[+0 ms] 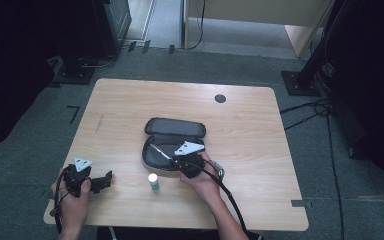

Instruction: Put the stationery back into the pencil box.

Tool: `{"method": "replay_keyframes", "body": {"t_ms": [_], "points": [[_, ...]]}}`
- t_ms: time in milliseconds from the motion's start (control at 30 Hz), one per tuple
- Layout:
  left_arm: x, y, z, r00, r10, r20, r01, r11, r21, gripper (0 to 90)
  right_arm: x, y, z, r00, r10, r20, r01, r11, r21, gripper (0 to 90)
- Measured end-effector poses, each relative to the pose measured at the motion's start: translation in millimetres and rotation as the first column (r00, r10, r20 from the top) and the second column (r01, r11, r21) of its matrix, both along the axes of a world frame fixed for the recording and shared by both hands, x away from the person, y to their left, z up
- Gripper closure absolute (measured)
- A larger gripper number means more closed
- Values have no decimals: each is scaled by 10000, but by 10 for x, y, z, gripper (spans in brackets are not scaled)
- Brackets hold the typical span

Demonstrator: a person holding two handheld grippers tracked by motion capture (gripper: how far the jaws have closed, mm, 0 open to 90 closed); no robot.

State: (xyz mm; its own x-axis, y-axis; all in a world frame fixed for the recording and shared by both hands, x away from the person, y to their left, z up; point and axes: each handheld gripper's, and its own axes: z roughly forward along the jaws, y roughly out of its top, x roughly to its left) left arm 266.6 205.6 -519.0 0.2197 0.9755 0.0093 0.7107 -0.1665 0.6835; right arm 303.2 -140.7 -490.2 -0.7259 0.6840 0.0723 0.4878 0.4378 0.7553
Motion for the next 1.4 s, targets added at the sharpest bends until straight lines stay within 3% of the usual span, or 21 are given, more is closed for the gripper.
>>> {"method": "replay_keyframes", "body": {"t_ms": [267,700,1100,1300,1400], "points": [[0,0,0,10000,1,0,-1,10000,-1,0,0,-6,-17,9997,0,-231,3,9999,141,797],[0,0,0,10000,0,0,0,10000,-1,0,-136,-66,136,9998,-86,166,71,9961,878,712],[0,0,0,10000,1,-1,-1,10000,-2,0,-395,-54,305,9991,135,411,-221,9757,2180,621],[0,0,0,10000,2,1,-2,10000,-3,0,-522,1,337,9981,465,413,-564,9560,2880,554],[0,0,0,10000,1,2,-1,10000,-2,0,-543,18,334,9979,496,410,-596,9536,2950,542]]}}
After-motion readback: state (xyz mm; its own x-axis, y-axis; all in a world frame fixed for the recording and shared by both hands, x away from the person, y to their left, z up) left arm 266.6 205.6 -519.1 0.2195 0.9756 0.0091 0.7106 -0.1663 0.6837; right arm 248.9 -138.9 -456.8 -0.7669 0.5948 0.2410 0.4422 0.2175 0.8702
